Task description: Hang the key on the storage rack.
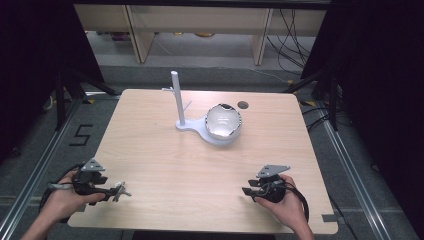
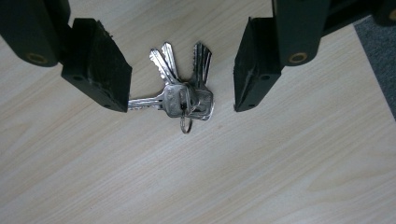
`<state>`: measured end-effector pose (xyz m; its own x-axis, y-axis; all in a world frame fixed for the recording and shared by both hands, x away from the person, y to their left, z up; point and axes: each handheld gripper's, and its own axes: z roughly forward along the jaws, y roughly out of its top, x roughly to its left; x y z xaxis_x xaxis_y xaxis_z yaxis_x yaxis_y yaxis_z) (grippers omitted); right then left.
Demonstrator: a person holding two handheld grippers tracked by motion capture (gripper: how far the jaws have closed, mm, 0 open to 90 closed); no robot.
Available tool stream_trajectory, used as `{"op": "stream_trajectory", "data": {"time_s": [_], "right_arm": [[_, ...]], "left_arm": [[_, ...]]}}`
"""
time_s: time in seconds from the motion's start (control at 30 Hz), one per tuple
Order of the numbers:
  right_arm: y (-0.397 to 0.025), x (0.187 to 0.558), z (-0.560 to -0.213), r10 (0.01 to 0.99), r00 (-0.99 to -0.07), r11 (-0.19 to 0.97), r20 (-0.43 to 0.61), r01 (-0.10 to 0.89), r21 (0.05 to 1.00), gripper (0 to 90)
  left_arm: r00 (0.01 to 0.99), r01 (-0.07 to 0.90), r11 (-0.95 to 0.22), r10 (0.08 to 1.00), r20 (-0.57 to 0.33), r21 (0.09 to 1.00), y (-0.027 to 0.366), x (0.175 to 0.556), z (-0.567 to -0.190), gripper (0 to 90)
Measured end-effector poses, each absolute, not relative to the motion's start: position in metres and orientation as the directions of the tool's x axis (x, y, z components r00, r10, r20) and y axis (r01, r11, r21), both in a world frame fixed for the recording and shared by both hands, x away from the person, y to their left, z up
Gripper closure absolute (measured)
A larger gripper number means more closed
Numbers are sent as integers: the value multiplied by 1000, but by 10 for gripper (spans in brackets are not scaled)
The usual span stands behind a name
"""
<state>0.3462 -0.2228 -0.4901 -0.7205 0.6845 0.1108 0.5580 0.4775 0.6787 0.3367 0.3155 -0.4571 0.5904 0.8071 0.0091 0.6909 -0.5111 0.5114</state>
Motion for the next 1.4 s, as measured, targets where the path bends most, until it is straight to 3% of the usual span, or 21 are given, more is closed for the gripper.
{"op": "stream_trajectory", "data": {"time_s": [0.27,0.73,0.93,1.1,1.4], "right_arm": [[-224,346,-487,683,-722,488,111,564,666,599],[-221,345,-486,683,-715,480,146,591,648,626],[-222,346,-487,675,-726,492,131,575,653,626],[-221,347,-487,672,-728,498,131,576,649,626],[-219,347,-488,676,-723,485,145,584,651,625]], "left_arm": [[589,692,-511,808,10,510,320,341,-455,380],[643,713,-612,765,27,342,322,367,-469,504],[660,699,-627,751,28,344,308,361,-467,503],[573,784,-528,818,-52,325,289,350,-463,516],[389,885,-355,919,-60,300,271,366,-464,448]]}}
